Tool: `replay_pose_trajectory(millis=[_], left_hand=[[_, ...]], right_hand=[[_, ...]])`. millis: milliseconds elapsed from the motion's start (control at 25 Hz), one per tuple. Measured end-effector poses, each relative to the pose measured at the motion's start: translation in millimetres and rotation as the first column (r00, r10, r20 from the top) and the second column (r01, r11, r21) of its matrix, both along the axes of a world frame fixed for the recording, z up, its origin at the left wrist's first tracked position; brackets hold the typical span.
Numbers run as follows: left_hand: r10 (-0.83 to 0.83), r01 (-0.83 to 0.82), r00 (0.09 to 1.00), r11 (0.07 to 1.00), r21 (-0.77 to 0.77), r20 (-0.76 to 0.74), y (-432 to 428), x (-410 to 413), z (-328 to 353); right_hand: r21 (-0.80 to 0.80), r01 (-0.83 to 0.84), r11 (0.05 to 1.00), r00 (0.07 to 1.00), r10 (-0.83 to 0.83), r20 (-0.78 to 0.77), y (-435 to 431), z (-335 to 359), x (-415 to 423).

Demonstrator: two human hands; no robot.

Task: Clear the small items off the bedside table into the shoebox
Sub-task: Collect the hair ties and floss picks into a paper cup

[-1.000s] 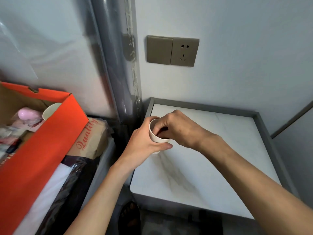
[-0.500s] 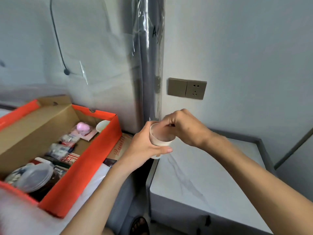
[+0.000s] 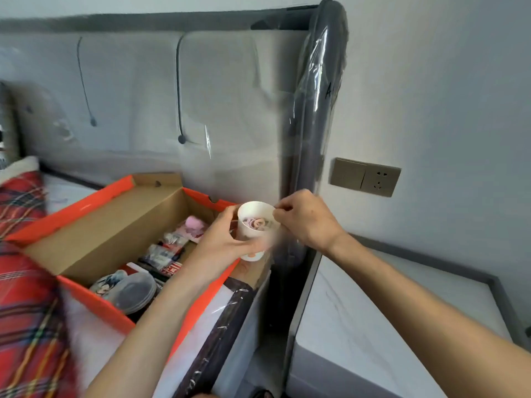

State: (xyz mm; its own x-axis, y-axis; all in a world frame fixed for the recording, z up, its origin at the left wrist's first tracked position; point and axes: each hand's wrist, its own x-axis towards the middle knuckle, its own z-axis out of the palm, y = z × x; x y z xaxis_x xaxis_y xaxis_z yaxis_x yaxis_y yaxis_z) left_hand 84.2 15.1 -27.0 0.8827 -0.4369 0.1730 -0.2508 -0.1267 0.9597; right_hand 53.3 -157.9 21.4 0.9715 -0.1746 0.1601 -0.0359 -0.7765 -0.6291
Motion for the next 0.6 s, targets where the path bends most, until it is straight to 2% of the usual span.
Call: replay_pose_trajectory(millis=[120, 200, 280, 400, 600], left_hand=[[0.225, -0.225, 0.974, 0.974, 0.024, -0.008, 35.0, 33.5, 13.7], [0.313, -0.312, 0.950, 0.946, 0.092, 0.011, 52.1, 63.9, 16.3], [0.320, -0.329, 0.944, 0.915, 0.234, 0.079, 61.0, 89.3, 13.6], [0.336, -0.383, 0.924, 0.815, 0.435, 0.183, 72.0, 118.9, 1.8], [0.330, -0.370, 0.927, 0.730, 0.574, 0.179, 80.8, 149.6, -37.6]], right_hand=[[0.015, 0.015, 1.000, 0.999, -0.016, 0.049, 25.7, 3.3, 37.6], [0.057, -0.012, 0.998, 0.997, 0.008, 0.075, 44.0, -1.3, 64.2], [0.048, -0.037, 0.998, 0.997, 0.033, 0.074, 60.3, -11.4, 88.4], [0.090, -0.092, 0.992, 0.995, 0.094, -0.016, 76.5, -33.7, 117.0], [0.128, -0.047, 0.991, 0.999, 0.049, -0.011, 64.9, -70.6, 128.2]])
